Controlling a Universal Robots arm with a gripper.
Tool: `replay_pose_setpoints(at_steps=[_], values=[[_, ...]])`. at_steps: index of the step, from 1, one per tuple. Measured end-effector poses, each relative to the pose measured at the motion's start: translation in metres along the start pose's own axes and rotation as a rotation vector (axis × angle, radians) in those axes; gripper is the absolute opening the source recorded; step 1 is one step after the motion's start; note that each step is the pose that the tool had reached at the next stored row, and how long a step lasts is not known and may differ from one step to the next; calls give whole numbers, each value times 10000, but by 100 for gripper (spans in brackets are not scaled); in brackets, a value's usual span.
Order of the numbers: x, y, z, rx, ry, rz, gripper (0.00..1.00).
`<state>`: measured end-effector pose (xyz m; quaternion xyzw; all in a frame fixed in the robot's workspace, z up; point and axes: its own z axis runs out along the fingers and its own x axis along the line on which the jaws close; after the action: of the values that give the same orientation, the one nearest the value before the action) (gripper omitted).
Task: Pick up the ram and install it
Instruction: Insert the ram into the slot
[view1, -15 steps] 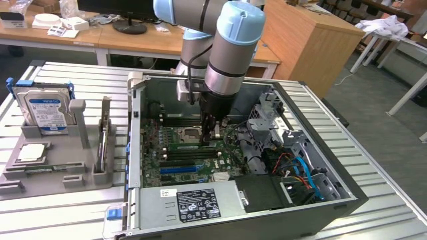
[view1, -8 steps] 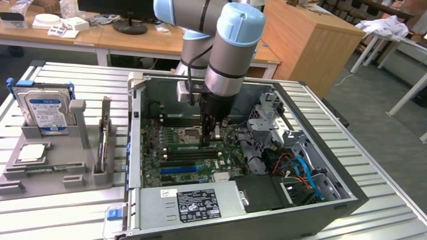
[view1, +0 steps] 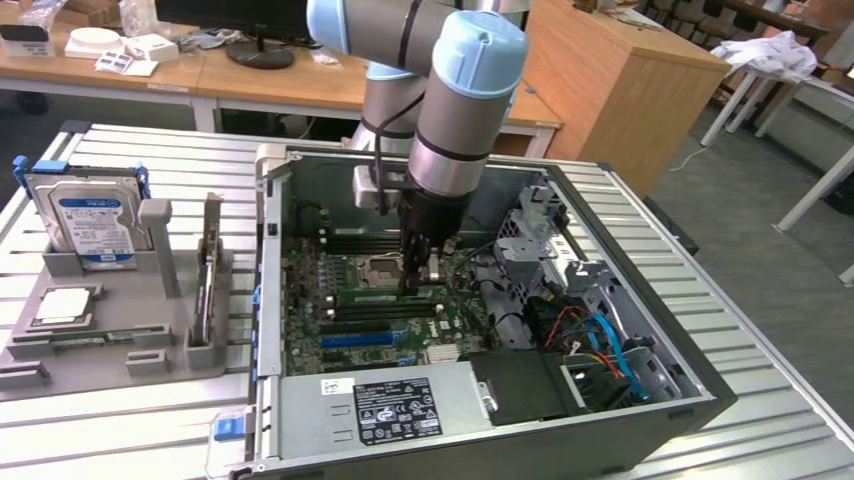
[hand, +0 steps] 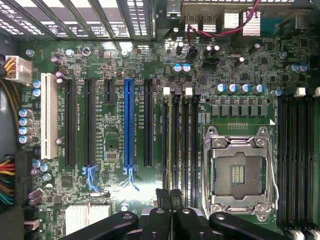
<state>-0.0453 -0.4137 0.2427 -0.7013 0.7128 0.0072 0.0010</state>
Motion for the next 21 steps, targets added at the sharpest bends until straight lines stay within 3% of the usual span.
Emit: replay_pose_setpoints(at_steps=[21], values=[[7,0,42,0,-1,0,12]])
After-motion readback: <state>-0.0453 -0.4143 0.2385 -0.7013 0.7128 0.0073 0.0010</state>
